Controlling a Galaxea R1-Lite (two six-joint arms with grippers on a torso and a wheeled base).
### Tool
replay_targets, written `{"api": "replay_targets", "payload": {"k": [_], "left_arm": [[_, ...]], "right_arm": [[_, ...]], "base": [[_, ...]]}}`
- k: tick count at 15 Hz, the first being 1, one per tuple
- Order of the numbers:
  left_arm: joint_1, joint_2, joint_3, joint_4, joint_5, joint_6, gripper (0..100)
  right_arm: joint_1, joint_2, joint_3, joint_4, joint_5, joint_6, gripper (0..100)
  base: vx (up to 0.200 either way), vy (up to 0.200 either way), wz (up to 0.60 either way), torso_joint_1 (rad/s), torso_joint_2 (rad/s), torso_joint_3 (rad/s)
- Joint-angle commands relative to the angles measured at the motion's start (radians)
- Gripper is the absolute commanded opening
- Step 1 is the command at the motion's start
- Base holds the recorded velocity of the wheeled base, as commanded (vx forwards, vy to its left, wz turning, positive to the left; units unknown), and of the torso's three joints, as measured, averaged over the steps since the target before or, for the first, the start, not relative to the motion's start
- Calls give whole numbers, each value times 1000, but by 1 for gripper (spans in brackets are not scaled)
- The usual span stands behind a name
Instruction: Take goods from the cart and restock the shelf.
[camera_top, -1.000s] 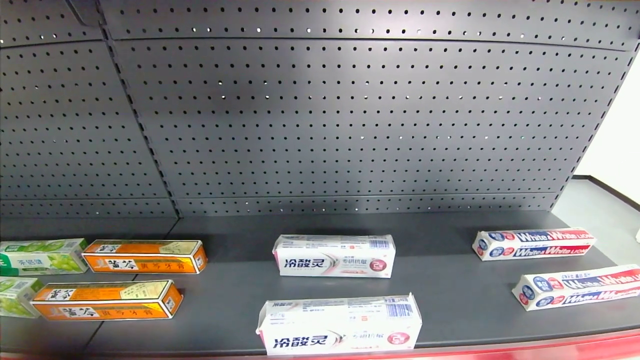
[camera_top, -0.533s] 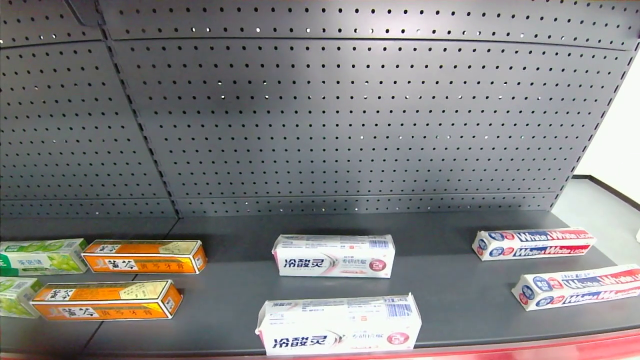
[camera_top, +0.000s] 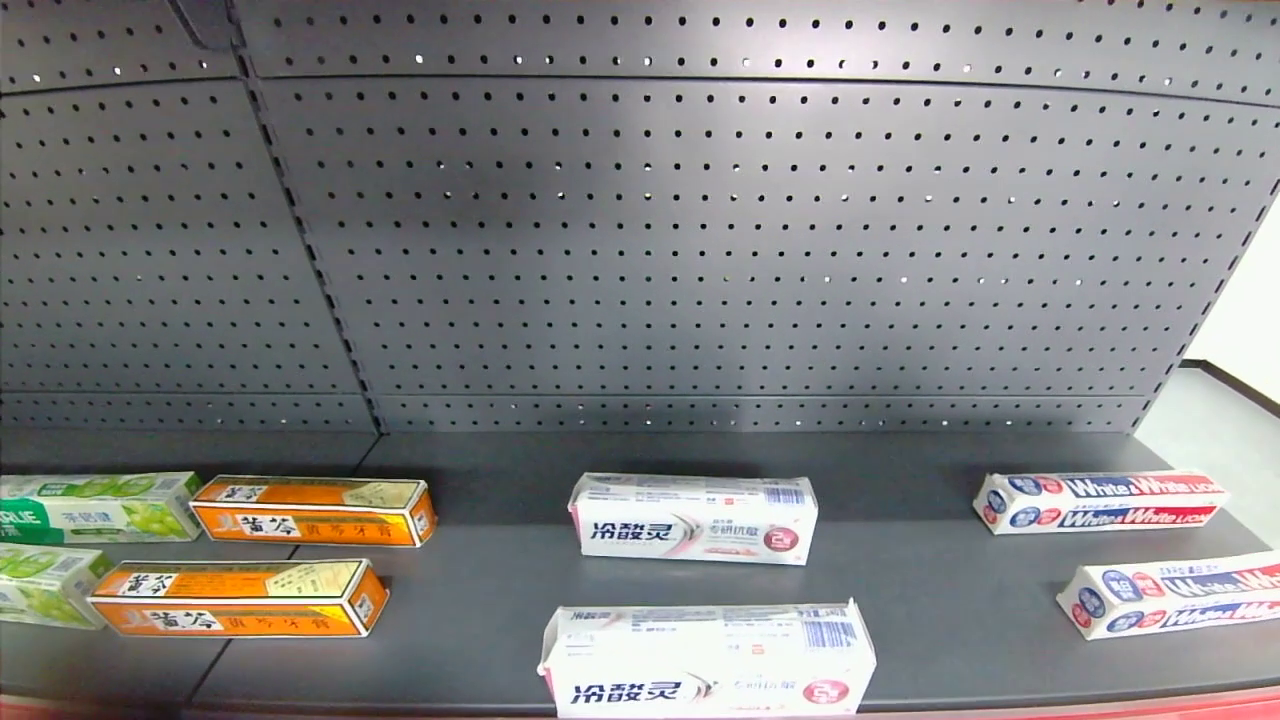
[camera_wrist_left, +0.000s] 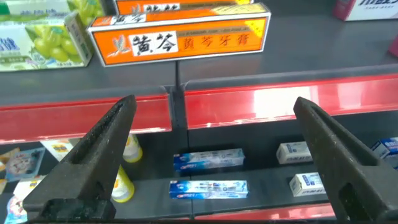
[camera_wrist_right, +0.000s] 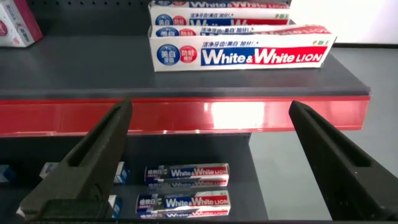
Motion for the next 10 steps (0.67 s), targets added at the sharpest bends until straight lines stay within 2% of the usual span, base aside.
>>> {"api": "replay_targets", "payload": {"k": [1,10], "left_arm": [[0,2,0,0,0,-2,100],[0,2,0,0,-3,-1,100]], "right_arm": [[0,1,0,1,0,-1,100],[0,1,0,1,0,-1,100]], "base": [[0,0,0,0,0,0],[0,0,0,0,0,0]]}}
